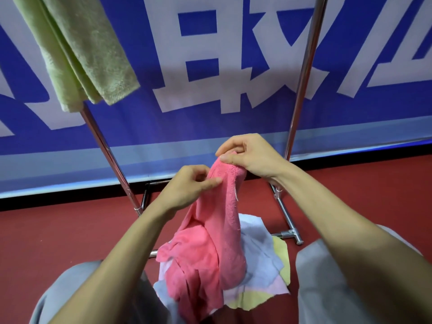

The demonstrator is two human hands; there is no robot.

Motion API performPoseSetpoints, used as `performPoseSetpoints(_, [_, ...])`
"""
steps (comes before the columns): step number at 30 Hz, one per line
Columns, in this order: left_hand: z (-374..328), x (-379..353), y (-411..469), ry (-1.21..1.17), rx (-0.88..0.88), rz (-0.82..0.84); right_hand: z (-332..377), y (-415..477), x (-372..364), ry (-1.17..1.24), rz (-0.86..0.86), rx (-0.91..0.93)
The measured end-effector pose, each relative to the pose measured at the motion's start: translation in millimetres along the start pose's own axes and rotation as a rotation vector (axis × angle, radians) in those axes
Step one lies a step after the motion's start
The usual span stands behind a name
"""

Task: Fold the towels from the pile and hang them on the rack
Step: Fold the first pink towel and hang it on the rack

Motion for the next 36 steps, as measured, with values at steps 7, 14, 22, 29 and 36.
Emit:
performPoseSetpoints(7, [-14, 12, -10, -0.269, -0.078, -0.134, 0, -10, 8, 0.083, 0.049, -0.083])
performPoseSetpoints(14, [-21, 22, -14, -0.333, -0.099, -0.247, -9, -12, -9, 0.148, 0.130, -0.145])
performPoseSetpoints(22, [-4, 31, -14, -0.240, -0.020, -0.264, -19, -16, -5, 0.094, 0.078, -0.241])
performPoseSetpoints(29, [-10, 3, -14, -0.250, -0.020, -0.047, -10, -21, 2, 0.050, -0.009, -0.148])
performPoseSetpoints(36, [-9, 11, -13, -0.213, 0.004, -0.131, -8, -19, -2, -0.035, 0.113, -0.124])
Point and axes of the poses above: each hand's wrist, its own y-axis towards the middle knuckle, its own x-axis out of the back of the hand, z = x × y, the point moved 6 cm from there along y, towards the middle knuckle, and after that the axes turned 13 degrees about y, right-handed, at the moved point
